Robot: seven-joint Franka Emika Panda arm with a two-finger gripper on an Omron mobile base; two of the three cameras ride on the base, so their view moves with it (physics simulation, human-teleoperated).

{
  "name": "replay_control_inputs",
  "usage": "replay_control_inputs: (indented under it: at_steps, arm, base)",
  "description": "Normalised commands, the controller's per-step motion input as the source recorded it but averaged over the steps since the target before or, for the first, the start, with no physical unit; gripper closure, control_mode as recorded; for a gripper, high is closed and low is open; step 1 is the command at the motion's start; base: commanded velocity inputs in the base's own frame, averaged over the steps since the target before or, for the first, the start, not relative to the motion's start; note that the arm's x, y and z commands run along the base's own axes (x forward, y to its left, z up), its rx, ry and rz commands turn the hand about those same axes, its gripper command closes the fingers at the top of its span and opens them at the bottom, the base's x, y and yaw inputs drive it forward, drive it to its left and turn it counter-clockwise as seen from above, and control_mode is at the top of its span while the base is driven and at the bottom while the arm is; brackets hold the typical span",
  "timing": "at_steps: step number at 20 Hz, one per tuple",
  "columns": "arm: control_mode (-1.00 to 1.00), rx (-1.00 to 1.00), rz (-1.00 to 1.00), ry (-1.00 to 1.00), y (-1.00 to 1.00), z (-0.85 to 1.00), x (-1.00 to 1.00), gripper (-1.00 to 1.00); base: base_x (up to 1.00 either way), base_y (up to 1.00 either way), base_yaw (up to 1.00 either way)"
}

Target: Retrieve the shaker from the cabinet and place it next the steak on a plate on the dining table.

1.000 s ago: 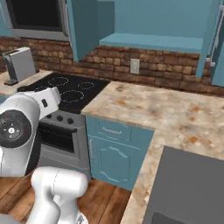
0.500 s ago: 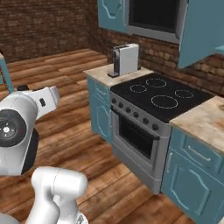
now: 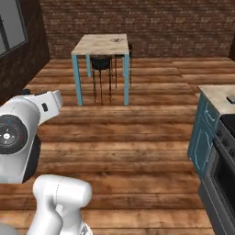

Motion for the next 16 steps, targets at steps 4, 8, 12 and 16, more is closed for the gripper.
replay_control_inputs:
  at_steps: [4,8,12,16]
  arm:
    - [1.0,0.0,0.0,0.0,0.0,0.0,0.0,1.0]
    - [1.0,0.0,0.0,0.0,0.0,0.0,0.0,1.0]
    - [1.0,0.0,0.0,0.0,0.0,0.0,0.0,1.0]
    - [1.0,0.0,0.0,0.0,0.0,0.0,0.0,1.0]
  base:
    - [0.33,0.21,0.68]
    - [0.92,-0.15,0.38]
    - [1.0,-0.43,0.27]
    - [1.0,-0.68,0.27]
